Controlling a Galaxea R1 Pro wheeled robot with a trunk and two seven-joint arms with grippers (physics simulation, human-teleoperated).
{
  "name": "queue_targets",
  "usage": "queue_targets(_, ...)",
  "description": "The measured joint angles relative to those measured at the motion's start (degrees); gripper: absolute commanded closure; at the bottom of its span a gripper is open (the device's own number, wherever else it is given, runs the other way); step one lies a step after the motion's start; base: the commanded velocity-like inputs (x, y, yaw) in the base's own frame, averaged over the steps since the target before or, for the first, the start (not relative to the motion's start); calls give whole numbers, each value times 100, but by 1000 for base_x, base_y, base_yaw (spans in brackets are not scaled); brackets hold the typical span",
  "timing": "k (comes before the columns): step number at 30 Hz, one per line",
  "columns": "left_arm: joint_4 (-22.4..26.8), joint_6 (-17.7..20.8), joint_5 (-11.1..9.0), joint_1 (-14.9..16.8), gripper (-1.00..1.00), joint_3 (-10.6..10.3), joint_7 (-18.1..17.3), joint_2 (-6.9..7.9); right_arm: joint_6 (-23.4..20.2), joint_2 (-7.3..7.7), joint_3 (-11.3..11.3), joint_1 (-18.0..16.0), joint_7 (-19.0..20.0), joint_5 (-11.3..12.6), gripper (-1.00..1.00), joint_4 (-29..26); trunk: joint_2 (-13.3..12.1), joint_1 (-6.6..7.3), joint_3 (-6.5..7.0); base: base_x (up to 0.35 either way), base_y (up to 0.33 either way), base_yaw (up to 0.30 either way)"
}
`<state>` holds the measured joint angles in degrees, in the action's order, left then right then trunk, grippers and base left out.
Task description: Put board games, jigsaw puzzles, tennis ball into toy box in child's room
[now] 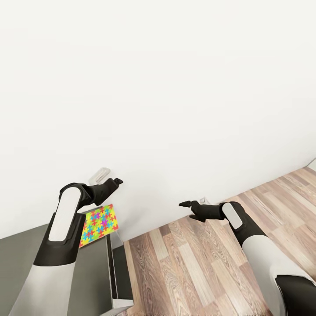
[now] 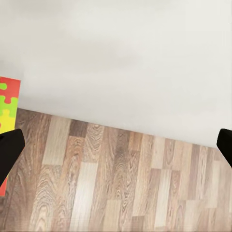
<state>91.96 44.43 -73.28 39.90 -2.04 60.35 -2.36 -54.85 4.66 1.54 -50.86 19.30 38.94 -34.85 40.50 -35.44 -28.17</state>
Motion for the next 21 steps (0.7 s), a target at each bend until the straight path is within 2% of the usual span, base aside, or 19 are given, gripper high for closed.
queue_targets(9, 0, 11, 0, 1, -100, -4, -4, -23, -45, 7, 9, 1, -2, 7, -100, -9, 0, 0, -66, 0, 0, 0)
queue_targets(21, 0, 18, 0, -2, -100, -3, -29, -33, -221, 17, 44, 1, -8, 20, -100, -12, 0, 0, -90, 0, 0, 6)
